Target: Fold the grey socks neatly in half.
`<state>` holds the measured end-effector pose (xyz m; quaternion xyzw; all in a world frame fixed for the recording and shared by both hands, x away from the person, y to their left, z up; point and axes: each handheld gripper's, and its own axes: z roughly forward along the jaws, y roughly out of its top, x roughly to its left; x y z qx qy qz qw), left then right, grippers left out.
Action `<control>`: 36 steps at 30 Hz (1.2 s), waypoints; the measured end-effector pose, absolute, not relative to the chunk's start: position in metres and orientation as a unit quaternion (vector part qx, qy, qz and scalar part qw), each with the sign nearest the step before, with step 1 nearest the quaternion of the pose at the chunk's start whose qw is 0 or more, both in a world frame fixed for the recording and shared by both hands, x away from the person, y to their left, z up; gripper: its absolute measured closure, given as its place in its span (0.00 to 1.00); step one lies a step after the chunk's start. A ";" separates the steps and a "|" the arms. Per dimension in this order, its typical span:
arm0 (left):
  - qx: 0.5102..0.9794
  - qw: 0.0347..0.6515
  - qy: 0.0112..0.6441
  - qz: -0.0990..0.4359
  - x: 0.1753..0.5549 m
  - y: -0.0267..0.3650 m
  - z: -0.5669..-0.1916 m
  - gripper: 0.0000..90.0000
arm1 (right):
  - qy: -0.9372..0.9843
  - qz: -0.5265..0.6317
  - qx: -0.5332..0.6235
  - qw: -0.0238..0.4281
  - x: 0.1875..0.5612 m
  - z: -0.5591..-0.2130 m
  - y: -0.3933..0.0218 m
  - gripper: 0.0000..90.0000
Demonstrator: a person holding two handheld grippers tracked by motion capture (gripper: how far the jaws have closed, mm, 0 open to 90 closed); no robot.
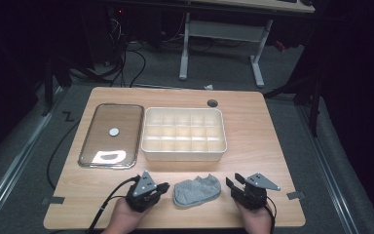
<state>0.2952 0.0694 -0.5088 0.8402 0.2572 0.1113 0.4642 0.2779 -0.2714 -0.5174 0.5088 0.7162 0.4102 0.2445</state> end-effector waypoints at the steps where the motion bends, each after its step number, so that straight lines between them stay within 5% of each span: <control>1: 0.847 0.461 0.242 0.106 0.293 0.054 -0.509 0.96 | 0.718 0.412 0.507 0.241 0.278 -0.517 -0.269 0.63; 8: 0.866 0.432 0.226 0.108 0.294 0.034 -0.518 0.90 | 0.724 0.418 0.499 0.230 0.276 -0.516 -0.262 0.63; 17: 0.876 0.408 0.227 0.120 0.292 0.047 -0.529 0.89 | 0.760 0.390 0.486 0.183 0.279 -0.524 -0.224 0.57; 36: 0.869 0.397 0.241 0.172 0.273 0.084 -0.533 0.91 | 0.794 0.368 0.454 0.169 0.276 -0.530 -0.191 0.55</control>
